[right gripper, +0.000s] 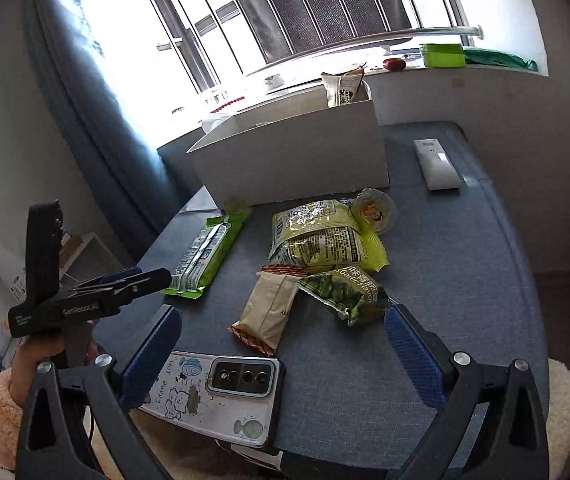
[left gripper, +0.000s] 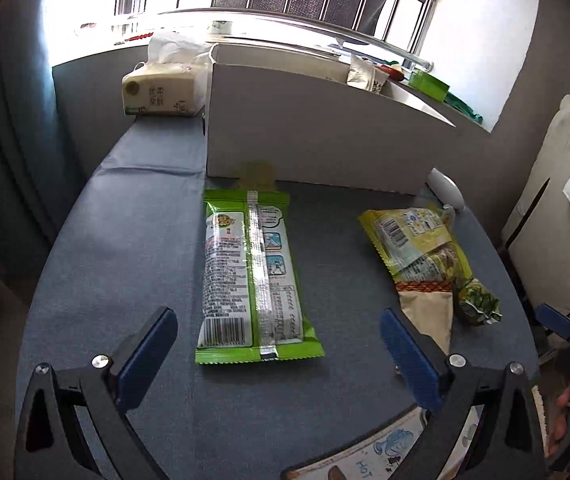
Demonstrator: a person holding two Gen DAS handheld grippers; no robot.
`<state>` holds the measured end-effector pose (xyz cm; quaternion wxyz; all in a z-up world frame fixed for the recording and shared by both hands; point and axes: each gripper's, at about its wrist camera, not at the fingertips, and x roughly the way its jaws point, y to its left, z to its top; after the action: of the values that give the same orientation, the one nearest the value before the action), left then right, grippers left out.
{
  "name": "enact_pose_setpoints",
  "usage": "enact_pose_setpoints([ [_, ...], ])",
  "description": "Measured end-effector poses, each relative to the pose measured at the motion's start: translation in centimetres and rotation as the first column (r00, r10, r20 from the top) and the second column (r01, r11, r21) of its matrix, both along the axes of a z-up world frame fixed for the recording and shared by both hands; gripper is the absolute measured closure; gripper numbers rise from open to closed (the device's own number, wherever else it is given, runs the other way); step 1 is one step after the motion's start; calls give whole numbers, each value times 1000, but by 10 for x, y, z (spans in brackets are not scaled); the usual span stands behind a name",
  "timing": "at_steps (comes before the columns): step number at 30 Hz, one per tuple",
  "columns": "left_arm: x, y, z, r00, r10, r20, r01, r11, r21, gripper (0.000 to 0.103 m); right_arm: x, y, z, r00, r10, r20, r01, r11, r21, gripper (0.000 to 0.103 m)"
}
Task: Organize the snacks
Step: 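Grasp the green bar packet with the left gripper and lift it, then carry the green bar toward the box while right gripper grasps the jelly cup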
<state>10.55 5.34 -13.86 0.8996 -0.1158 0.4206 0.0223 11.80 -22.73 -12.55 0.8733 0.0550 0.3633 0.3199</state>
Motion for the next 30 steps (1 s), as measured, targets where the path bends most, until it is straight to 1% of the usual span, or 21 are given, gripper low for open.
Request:
enact_pose_setpoints([
  [1,7,2,-3,1000,13,-13,-12,1000,10,0,0,0,0,1000,2,-3,-2,1000,1,0],
  [3,23,6,-13,998,31,-63,-29,999,27,0,-2,1,0,1000,6,-1,-6,1000,1,0],
  [5,38,7,-24,990,69,-119,-57,993,102,0,-3,3,-1,1000,13,-2,-13,1000,1,0],
  [6,43,8,-29,988,71,-140,-55,992,113,1,-3,4,-1,1000,16,-3,-16,1000,-1,0],
  [7,47,9,-33,986,66,-155,-50,993,106,1,-4,4,-2,1000,19,-2,-19,1000,-3,0],
  [8,50,9,-36,984,70,-166,-52,992,113,3,-4,5,-2,1000,20,-2,-20,1000,-5,0],
  [9,50,7,-35,986,64,-154,-42,989,139,8,-4,5,-3,1000,18,-4,-18,1000,-7,0],
  [10,49,4,-34,988,52,-142,-28,986,164,22,-4,4,-3,1000,17,-5,-17,1000,-8,0],
  [11,48,3,-31,991,37,-127,-16,987,162,39,-3,4,-4,1000,18,-7,-18,1000,-7,0],
  [12,46,4,-27,993,34,-117,-15,987,160,42,-2,3,-4,1000,16,-10,-16,1000,-6,0],
  [14,39,6,-20,997,15,-80,-5,992,123,42,-1,2,-6,1000,15,-17,-15,1000,1,0],
  [16,29,6,-6,1000,16,-26,-12,990,143,42,1,0,-8,1000,6,-27,-5,1000,9,0],
  [17,23,6,1,1000,5,4,-5,991,134,42,3,-1,-9,999,3,-33,-2,1000,16,0],
  [19,7,8,18,997,-13,70,7,996,90,42,9,-3,-11,999,-4,-50,6,999,35,0],
  [21,-11,9,36,991,-21,132,13,998,63,42,20,-6,-14,997,-12,-75,17,998,62,0],
  [24,-38,4,60,976,-35,215,26,999,45,42,47,-10,-18,992,-41,-118,52,995,87,0],
  [27,-56,2,75,964,-40,262,27,998,51,42,83,-10,-22,984,-76,-161,92,991,95,0],
  [30,-65,5,82,957,-43,285,31,998,46,42,116,-4,-23,983,-132,-131,140,989,52,0],
])
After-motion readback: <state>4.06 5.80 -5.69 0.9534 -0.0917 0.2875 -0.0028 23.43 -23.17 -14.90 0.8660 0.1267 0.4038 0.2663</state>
